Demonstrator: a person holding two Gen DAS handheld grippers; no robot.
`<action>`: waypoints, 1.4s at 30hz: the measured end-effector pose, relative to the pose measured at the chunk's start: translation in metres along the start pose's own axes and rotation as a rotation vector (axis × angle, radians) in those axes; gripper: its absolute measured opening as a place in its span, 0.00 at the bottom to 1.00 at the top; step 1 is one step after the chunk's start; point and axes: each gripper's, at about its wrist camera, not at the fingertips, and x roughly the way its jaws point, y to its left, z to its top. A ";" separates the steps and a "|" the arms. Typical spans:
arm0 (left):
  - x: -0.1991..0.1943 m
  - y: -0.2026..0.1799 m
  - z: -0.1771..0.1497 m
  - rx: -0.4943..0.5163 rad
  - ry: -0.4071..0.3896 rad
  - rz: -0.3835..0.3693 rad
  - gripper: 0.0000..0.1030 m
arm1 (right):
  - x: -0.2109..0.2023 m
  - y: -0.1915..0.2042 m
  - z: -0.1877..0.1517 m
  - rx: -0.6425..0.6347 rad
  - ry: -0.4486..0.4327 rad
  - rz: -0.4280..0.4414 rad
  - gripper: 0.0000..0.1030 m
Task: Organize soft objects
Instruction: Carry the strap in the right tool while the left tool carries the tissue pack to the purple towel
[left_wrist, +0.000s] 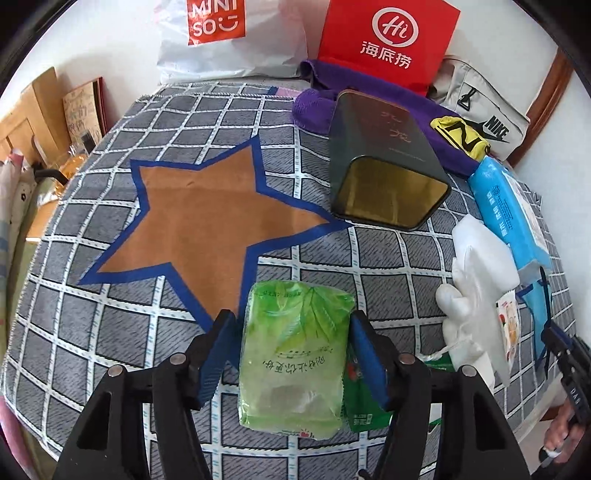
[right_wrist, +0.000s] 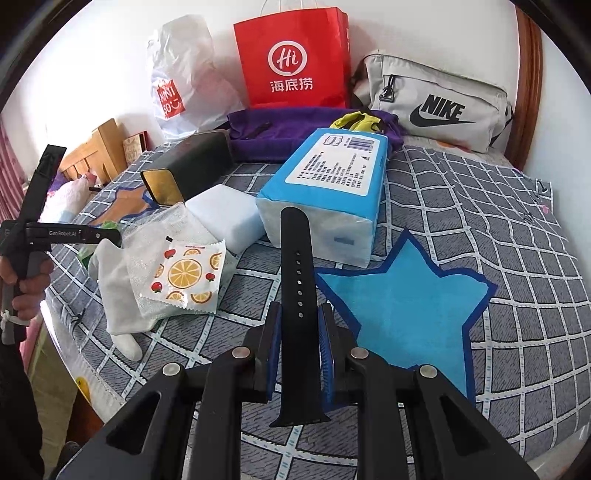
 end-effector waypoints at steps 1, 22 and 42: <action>0.000 0.000 0.001 -0.006 -0.002 -0.001 0.62 | 0.001 -0.001 0.000 0.000 0.002 -0.002 0.19; -0.014 0.015 0.019 -0.135 -0.085 -0.003 0.48 | 0.034 -0.002 0.001 -0.020 0.057 -0.061 0.19; -0.045 -0.001 0.041 -0.166 -0.128 -0.058 0.48 | -0.035 0.015 0.042 -0.062 -0.060 0.059 0.19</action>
